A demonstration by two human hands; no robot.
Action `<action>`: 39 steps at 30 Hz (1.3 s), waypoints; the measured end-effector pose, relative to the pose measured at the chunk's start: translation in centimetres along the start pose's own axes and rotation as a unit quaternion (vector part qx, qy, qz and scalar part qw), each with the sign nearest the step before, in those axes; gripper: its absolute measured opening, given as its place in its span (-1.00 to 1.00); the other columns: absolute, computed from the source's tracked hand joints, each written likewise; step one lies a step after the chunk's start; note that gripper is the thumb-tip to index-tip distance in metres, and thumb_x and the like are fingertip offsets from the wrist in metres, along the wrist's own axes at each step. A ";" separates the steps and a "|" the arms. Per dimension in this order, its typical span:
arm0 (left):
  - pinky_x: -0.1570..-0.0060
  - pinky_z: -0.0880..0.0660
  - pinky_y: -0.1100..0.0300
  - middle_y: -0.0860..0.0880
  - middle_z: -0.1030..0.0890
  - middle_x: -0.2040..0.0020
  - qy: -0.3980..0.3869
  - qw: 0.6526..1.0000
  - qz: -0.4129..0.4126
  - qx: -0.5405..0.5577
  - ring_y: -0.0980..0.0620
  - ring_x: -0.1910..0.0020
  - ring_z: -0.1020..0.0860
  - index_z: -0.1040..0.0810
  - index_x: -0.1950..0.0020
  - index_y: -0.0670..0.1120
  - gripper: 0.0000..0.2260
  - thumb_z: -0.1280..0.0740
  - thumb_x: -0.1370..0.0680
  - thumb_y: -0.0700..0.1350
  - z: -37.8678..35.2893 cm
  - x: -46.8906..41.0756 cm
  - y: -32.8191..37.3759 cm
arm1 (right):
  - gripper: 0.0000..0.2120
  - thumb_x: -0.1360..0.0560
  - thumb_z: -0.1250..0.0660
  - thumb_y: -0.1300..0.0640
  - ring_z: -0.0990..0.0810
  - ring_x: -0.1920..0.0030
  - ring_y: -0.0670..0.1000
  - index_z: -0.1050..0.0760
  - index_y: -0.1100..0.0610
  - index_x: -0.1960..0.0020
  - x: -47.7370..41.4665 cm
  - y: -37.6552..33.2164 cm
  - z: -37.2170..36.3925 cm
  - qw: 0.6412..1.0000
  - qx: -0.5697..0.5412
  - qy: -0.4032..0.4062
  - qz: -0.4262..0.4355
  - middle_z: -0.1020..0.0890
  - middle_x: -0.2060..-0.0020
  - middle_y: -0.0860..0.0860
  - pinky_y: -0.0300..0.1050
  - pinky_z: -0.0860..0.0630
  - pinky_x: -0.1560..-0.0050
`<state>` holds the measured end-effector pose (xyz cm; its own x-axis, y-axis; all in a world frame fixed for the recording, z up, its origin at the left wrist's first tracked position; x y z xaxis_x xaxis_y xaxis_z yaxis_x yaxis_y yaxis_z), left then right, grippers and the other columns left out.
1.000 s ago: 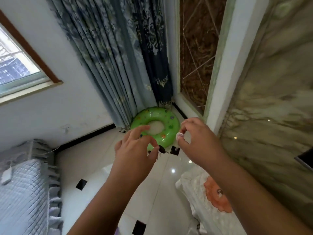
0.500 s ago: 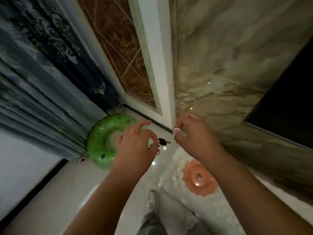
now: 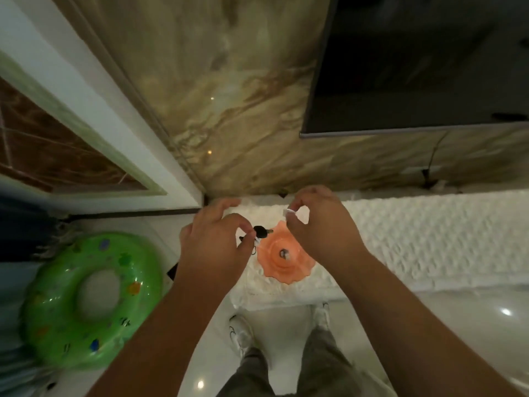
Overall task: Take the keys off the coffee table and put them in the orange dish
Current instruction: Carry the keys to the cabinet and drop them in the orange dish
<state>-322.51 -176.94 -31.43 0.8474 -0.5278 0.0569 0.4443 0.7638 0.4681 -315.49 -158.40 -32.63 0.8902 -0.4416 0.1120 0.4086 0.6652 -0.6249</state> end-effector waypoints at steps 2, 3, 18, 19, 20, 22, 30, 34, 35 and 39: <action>-0.13 -0.29 -0.01 0.17 -0.47 -0.29 -0.004 1.000 -0.007 0.012 0.07 -0.26 -0.42 -0.58 0.16 0.16 -0.95 -0.43 -0.44 0.03 -2.1 -0.7 -0.6 | -0.93 -0.50 -0.37 0.04 -0.52 -0.12 -0.02 -0.57 0.03 0.09 0.0 2.0 -1.3 1.000 0.006 0.005 -0.024 -0.54 -0.11 -0.07 -0.05 -0.50 -0.05; -0.11 -0.26 0.00 0.17 -0.46 -0.30 -0.008 1.000 -0.009 0.013 0.07 -0.27 -0.41 -0.59 0.15 0.15 -0.95 -0.43 -0.44 0.02 -3.3 -1.0 -1.0 | -0.93 -0.50 -0.37 0.05 -0.52 -0.12 -0.02 -0.57 0.03 0.10 0.0 3.1 -2.0 0.999 0.007 0.006 -0.034 -0.54 -0.11 -0.06 -0.06 -0.49 -0.06; -0.15 -0.35 -0.08 0.26 -0.40 -0.31 -0.059 0.995 0.069 0.029 0.12 -0.27 -0.38 -0.48 0.21 0.24 -0.89 -0.40 -0.46 0.08 -23.2 -6.3 -6.8 | -0.95 -0.46 -0.37 -0.02 -0.56 0.01 -0.03 -0.57 -0.06 0.12 -4.0 21.0 -17.6 0.984 0.012 -0.063 -0.166 -0.56 0.01 -0.15 0.02 -0.52 -0.04; -0.16 -0.38 -0.12 0.26 -0.41 -0.30 -0.064 0.994 0.080 0.030 0.11 -0.27 -0.38 -0.48 0.21 0.23 -0.88 -0.40 -0.46 0.08 -24.6 -6.4 -7.3 | -0.95 -0.46 -0.36 -0.03 -0.56 0.01 -0.03 -0.57 -0.07 0.12 -4.3 22.0 -18.6 0.983 0.016 -0.065 -0.171 -0.57 0.01 -0.15 0.03 -0.51 -0.06; -0.15 -0.41 -0.15 0.25 -0.41 -0.30 -0.070 0.993 0.091 0.028 0.11 -0.27 -0.38 -0.48 0.22 0.23 -0.88 -0.40 -0.46 0.08 -25.8 -6.6 -7.9 | -0.94 -0.46 -0.36 -0.03 -0.55 0.00 -0.02 -0.57 -0.07 0.11 -4.5 22.9 -19.5 0.982 0.021 -0.068 -0.175 -0.57 0.01 -0.15 0.03 -0.49 -0.07; -0.13 -0.44 -0.15 0.25 -0.41 -0.30 -0.085 0.990 0.106 0.024 0.11 -0.27 -0.39 -0.50 0.21 0.21 -0.90 -0.40 -0.46 0.09 -28.1 -6.9 -8.8 | -0.93 -0.46 -0.36 -0.04 -0.51 -0.05 -0.02 -0.57 -0.07 0.11 -5.1 24.6 -21.2 0.982 0.036 -0.068 -0.175 -0.58 0.02 -0.14 -0.02 -0.43 -0.04; -0.16 -0.36 -0.06 0.23 -0.39 -0.34 -0.112 0.986 0.121 0.020 0.10 -0.30 -0.36 -0.55 0.15 0.17 -0.94 -0.41 -0.46 0.08 -34.7 -8.0 -10.0 | -0.86 -0.43 -0.38 0.03 -0.24 -0.39 0.00 -0.68 -0.10 0.06 -6.2 27.8 -26.0 0.984 0.087 -0.050 -0.145 -0.49 -0.28 -0.18 0.02 -0.28 -0.24; -0.17 -0.31 -0.05 0.19 -0.39 -0.38 -0.110 0.987 0.118 0.021 0.07 -0.35 -0.31 -0.58 0.11 0.14 -0.95 -0.40 -0.47 0.06 -36.3 -8.1 -10.1 | -0.84 -0.44 -0.39 -0.02 -0.16 -0.46 0.05 -0.69 -0.13 0.01 -5.4 28.3 -27.9 0.985 0.095 -0.063 -0.133 -0.44 -0.37 -0.16 0.09 -0.24 -0.32; -0.18 -0.29 -0.05 0.19 -0.39 -0.39 -0.110 0.987 0.118 0.021 0.06 -0.36 -0.30 -0.59 0.10 0.14 -0.95 -0.40 -0.48 0.05 -36.5 -8.1 -10.3 | -0.84 -0.45 -0.39 -0.04 -0.15 -0.46 0.05 -0.69 -0.14 0.00 -5.2 28.4 -28.3 0.984 0.099 -0.068 -0.130 -0.43 -0.38 -0.16 0.09 -0.23 -0.32; -0.19 -0.24 -0.04 0.19 -0.37 -0.40 -0.118 0.985 0.125 0.015 0.08 -0.39 -0.26 -0.60 0.09 0.14 -0.96 -0.39 -0.48 0.04 -37.4 -7.7 -11.2 | -0.84 -0.47 -0.37 -0.08 -0.05 -0.51 0.08 -0.68 -0.19 -0.01 -4.3 28.7 -29.7 0.980 0.114 -0.099 -0.132 -0.33 -0.48 -0.14 0.14 -0.16 -0.38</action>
<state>-323.15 -167.60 -70.07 0.8366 -0.3982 0.3762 0.2180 0.8721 0.4381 -313.59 -155.31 -73.98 0.7597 -0.5059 0.4085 0.6442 0.6710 -0.3670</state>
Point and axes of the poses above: each hand's wrist, its own x-axis away from the middle knuckle, its own z-axis out of the back of the hand, y = z × x, the point moved 1 cm from there along -x, towards the middle knuckle
